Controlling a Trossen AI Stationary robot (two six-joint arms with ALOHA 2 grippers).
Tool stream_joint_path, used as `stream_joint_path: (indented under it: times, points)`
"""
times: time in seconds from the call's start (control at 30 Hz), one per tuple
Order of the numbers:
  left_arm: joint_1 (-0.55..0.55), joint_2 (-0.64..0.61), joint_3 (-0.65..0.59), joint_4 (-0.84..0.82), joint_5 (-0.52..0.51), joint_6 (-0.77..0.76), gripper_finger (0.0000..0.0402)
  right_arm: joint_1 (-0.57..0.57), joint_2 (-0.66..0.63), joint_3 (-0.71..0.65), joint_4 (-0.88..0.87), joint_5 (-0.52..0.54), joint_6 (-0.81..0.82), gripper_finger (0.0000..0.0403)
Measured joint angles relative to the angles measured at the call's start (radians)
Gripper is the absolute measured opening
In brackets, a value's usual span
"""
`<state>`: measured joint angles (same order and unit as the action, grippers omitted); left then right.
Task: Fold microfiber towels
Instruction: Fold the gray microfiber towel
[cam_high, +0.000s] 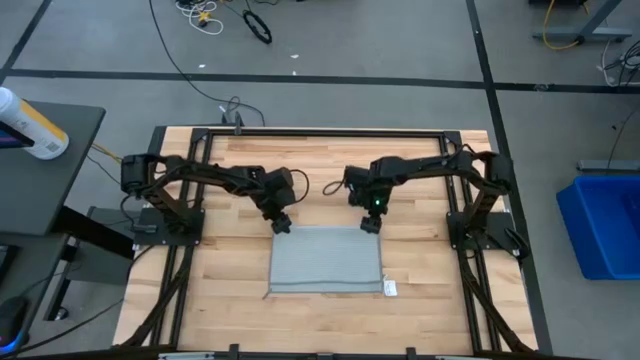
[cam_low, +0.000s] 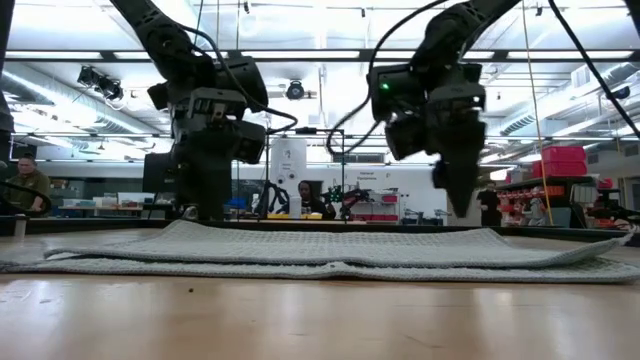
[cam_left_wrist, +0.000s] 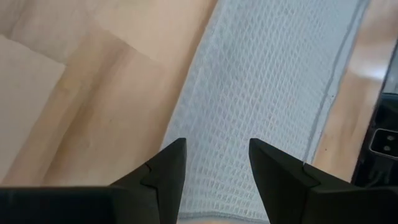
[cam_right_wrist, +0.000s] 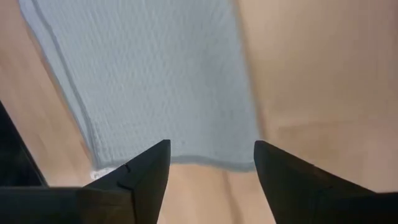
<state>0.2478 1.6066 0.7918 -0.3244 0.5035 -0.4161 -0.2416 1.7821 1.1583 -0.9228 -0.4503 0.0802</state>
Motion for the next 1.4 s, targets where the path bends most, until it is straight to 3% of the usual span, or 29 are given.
stream_joint_path:
  times: [0.27,0.63,1.4]
  points:
    - [0.021,0.0,-0.006,-0.077,0.011,0.075,0.0183,-0.08,0.0,-0.01,0.001,-0.05,-0.032,0.0244]
    - [0.025,0.01,-0.058,-0.049,0.029,0.078,0.0183,-0.067,0.0,-0.103,0.059,-0.122,-0.062,0.0241]
    - [0.028,0.063,-0.048,-0.033,0.06,0.061,0.0183,-0.075,0.0,-0.133,0.113,-0.096,-0.086,0.0235]
